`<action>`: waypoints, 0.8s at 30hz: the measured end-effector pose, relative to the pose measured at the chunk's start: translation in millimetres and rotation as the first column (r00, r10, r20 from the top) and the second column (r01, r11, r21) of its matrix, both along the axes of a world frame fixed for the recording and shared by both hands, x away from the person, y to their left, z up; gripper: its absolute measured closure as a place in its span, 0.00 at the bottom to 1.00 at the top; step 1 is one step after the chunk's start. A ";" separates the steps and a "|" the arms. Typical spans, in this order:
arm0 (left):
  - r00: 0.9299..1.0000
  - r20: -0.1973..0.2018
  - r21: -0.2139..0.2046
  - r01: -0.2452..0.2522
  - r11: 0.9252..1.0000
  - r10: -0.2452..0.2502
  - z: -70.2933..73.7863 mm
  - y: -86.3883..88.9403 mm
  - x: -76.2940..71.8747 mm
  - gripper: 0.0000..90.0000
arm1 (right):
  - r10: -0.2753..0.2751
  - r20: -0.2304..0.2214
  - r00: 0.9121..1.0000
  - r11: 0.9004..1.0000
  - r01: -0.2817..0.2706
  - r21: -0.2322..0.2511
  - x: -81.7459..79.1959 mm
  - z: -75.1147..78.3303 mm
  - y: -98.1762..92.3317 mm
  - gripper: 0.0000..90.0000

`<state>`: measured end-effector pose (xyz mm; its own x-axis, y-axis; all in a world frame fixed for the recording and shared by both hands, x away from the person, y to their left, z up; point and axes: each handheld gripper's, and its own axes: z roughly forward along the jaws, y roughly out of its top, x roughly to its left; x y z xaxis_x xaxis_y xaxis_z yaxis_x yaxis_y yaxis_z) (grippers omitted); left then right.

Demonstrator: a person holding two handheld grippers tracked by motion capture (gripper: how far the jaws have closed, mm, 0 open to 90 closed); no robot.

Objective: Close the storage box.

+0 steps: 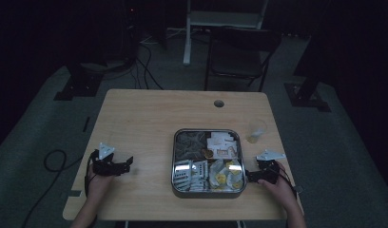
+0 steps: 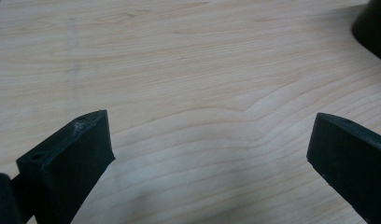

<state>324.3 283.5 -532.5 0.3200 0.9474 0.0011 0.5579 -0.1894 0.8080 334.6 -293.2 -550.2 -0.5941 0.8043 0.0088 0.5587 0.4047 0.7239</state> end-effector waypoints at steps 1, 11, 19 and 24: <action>1.000 -0.006 0.003 -0.009 1.000 0.009 -0.5 1.1 -1.4 0.01 | 0.000 0.000 1.000 1.000 0.000 0.000 0.0 0.0 0.0 0.13; 0.989 -0.057 0.052 -0.131 0.990 0.134 -7.6 10.5 -19.3 0.01 | 0.001 0.001 1.000 1.000 -0.001 0.000 0.0 -0.1 0.0 0.13; 0.979 -0.049 0.069 -0.196 0.978 0.199 -9.9 18.5 -25.2 0.01 | 0.000 0.002 1.000 1.000 0.000 0.001 0.0 -0.1 0.0 0.13; 0.973 -0.050 0.064 -0.221 0.973 0.224 -10.1 17.7 -27.9 0.01 | 0.000 0.002 1.000 1.000 0.000 0.000 0.0 -0.1 0.0 0.13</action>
<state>296.4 301.2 -542.6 0.1025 0.9937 0.0459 0.6357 -0.1009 0.7653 334.5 -293.2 -550.4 -0.5941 0.8043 0.0079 0.5572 0.4044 0.7252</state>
